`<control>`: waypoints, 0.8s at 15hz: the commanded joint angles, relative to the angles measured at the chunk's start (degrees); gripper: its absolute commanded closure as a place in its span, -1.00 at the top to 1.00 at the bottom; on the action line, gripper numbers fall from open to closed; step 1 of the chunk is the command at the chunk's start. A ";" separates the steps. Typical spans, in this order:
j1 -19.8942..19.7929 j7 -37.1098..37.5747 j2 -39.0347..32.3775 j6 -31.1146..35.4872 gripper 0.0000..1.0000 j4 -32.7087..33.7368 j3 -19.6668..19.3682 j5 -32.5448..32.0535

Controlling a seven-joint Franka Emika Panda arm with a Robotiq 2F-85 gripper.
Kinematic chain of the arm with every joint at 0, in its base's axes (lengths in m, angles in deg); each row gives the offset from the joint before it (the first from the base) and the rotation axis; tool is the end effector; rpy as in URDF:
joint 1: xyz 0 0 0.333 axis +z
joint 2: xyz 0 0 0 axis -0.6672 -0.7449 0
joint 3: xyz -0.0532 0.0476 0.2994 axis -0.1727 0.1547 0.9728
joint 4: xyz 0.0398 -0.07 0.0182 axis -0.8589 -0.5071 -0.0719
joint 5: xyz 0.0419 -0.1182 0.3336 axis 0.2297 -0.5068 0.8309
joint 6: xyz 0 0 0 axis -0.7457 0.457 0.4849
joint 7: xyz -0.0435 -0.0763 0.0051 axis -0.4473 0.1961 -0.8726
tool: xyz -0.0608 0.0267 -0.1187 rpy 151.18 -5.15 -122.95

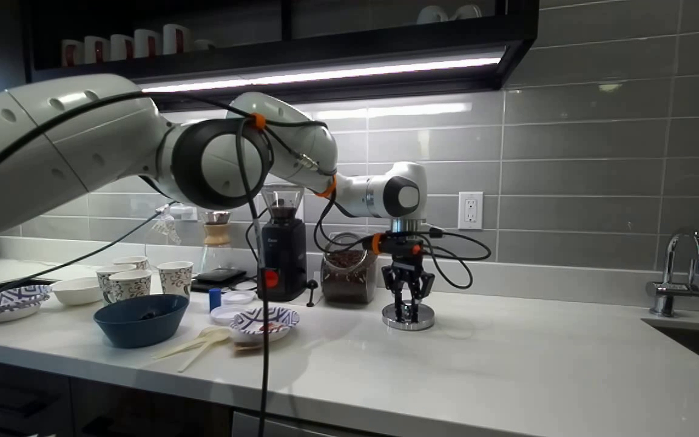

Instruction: Remove the silver lid from the glass jar on the right and put it on the counter

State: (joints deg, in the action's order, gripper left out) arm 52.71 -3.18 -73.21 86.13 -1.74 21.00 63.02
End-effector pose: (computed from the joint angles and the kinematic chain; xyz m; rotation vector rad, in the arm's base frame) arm 0.7353 0.1553 0.2532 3.0824 0.3597 0.0147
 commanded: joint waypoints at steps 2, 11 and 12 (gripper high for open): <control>-0.01 0.70 -1.90 -2.63 -0.44 4.19 0.11 0.55; -0.16 0.75 -2.39 -2.95 -0.57 4.35 0.07 0.53; -0.18 0.75 -2.44 -3.02 -0.57 4.35 0.08 0.54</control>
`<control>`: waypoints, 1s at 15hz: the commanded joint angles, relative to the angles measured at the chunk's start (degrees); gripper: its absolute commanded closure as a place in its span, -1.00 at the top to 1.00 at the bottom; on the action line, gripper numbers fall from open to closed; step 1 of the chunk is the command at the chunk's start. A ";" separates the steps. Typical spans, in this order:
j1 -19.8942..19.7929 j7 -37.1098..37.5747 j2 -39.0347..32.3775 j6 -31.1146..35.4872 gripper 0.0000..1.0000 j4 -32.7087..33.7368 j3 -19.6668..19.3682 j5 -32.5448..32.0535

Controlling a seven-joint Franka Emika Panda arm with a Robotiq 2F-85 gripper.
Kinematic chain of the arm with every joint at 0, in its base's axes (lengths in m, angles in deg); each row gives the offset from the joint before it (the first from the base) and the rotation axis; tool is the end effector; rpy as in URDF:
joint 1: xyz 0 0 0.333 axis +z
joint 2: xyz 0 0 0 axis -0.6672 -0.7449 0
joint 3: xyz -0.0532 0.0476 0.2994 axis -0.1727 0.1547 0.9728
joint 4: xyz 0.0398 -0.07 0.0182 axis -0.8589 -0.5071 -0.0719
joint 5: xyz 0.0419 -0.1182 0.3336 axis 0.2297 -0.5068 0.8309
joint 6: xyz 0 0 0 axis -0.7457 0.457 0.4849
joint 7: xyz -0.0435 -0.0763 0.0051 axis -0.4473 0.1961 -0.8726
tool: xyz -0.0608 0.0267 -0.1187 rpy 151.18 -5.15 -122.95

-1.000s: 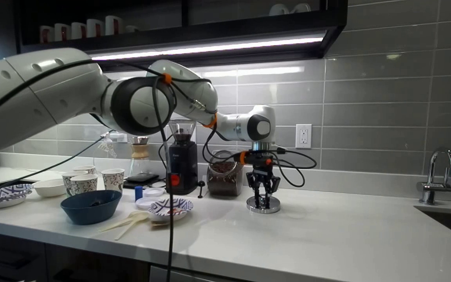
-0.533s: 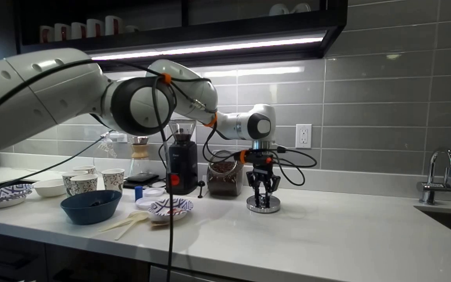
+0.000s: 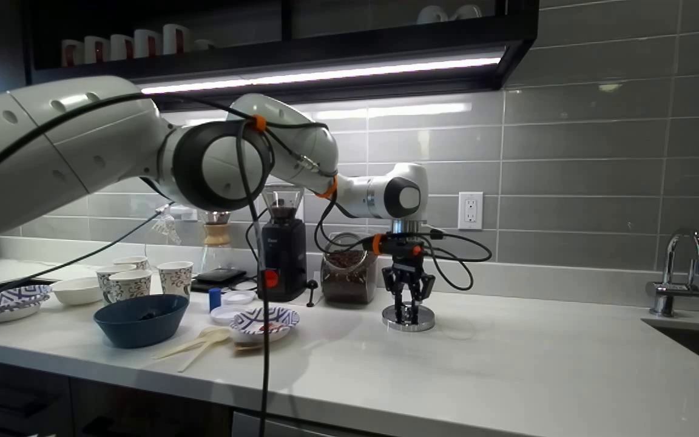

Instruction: Remove the silver lid from the glass jar on the right and put it on the counter

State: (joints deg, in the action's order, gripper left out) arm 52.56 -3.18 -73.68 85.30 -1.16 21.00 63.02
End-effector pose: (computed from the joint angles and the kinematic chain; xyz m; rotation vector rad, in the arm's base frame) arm 0.7348 0.1529 0.2503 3.0816 0.3543 -0.0048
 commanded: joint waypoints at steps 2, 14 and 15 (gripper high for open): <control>-0.05 0.76 -2.14 -2.21 -0.57 3.89 0.09 0.55; -0.28 -2.58 4.58 -0.38 1.00 -1.35 1.48 0.69; -0.80 -4.42 7.50 1.30 1.00 -4.80 1.98 0.64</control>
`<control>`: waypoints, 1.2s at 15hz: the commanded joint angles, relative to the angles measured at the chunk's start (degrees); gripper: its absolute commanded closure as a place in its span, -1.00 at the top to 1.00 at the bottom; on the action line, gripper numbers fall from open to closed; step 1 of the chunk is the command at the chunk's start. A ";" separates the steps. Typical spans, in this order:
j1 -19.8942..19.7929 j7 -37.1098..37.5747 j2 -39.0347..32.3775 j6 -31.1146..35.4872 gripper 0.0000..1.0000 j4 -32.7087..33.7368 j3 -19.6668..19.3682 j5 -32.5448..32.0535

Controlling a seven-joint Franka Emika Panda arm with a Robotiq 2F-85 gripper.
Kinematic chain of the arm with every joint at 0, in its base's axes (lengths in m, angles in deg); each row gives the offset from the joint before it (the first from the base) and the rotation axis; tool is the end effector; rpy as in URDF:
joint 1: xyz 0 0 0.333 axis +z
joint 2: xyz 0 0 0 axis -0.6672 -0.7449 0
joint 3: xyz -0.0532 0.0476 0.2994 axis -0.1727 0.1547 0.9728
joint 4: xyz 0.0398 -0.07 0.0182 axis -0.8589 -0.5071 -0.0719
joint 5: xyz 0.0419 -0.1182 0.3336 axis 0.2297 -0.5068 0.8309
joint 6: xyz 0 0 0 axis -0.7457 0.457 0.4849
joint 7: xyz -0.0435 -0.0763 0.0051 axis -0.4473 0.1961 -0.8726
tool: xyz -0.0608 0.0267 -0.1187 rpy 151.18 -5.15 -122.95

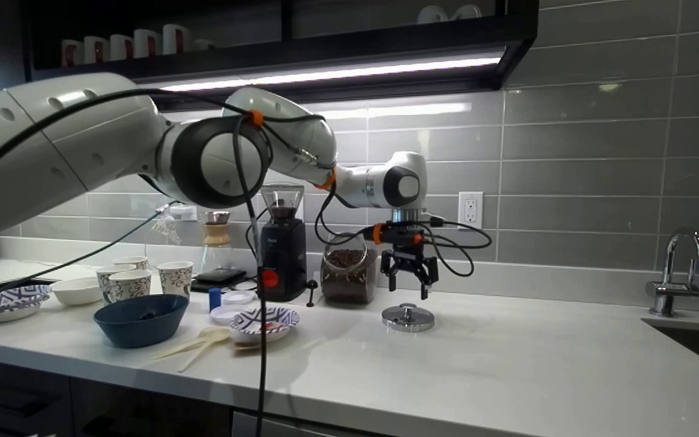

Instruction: Remove the silver lid from the glass jar on the right and put it on the counter

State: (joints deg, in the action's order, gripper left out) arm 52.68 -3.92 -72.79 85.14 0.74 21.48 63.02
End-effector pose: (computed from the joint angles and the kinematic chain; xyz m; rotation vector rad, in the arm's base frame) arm 0.7395 0.1585 0.2766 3.0889 0.3812 0.0653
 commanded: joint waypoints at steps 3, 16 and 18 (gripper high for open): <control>-2.98 -12.67 13.04 7.35 1.00 -14.68 3.56 1.01; -16.40 -41.48 37.37 14.47 1.00 -45.09 9.55 13.62; -17.96 -46.11 41.39 18.77 1.00 -50.17 9.61 17.16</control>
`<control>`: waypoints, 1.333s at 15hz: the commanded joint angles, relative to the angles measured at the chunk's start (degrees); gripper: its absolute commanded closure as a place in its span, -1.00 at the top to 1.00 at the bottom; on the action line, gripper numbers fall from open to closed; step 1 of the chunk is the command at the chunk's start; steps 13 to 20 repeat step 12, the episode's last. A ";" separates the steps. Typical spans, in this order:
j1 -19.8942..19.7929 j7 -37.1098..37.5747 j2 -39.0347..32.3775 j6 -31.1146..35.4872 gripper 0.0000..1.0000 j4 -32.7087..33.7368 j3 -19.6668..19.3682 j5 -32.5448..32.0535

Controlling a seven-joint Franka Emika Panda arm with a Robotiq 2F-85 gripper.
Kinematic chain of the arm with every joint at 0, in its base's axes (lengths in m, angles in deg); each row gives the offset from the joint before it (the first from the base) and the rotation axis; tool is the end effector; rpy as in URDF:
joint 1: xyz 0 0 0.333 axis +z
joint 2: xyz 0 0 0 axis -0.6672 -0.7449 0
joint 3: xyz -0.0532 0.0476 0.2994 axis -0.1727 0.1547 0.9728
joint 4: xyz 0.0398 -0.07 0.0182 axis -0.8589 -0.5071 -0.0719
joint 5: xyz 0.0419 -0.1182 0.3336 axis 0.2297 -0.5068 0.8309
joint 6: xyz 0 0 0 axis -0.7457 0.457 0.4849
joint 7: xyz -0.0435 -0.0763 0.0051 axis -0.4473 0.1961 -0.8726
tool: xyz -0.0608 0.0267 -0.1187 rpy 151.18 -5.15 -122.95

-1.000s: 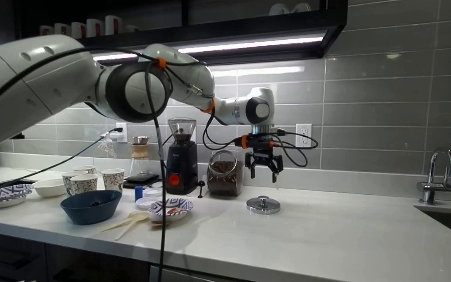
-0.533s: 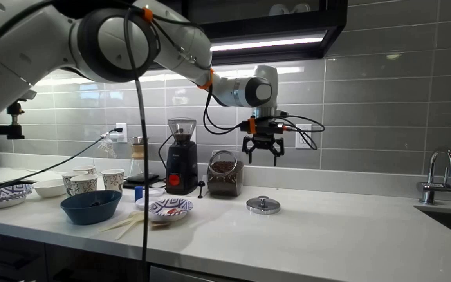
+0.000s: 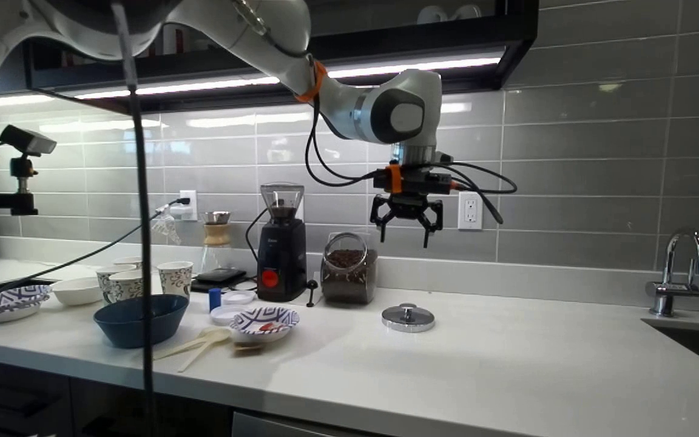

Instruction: Remove the silver lid from the glass jar on the right and put it on the counter

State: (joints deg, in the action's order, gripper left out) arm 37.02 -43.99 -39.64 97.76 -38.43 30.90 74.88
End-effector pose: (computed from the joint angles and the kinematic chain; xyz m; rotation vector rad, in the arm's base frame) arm 0.6656 0.0796 0.4118 -2.7611 -1.1039 -0.3177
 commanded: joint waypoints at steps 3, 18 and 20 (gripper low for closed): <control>-4.23 -16.91 14.74 11.55 1.00 -18.98 0.00 11.43; -5.28 -32.32 22.73 10.07 1.00 -27.05 -0.49 15.28; -5.28 -32.32 22.73 10.07 1.00 -27.05 -0.49 15.28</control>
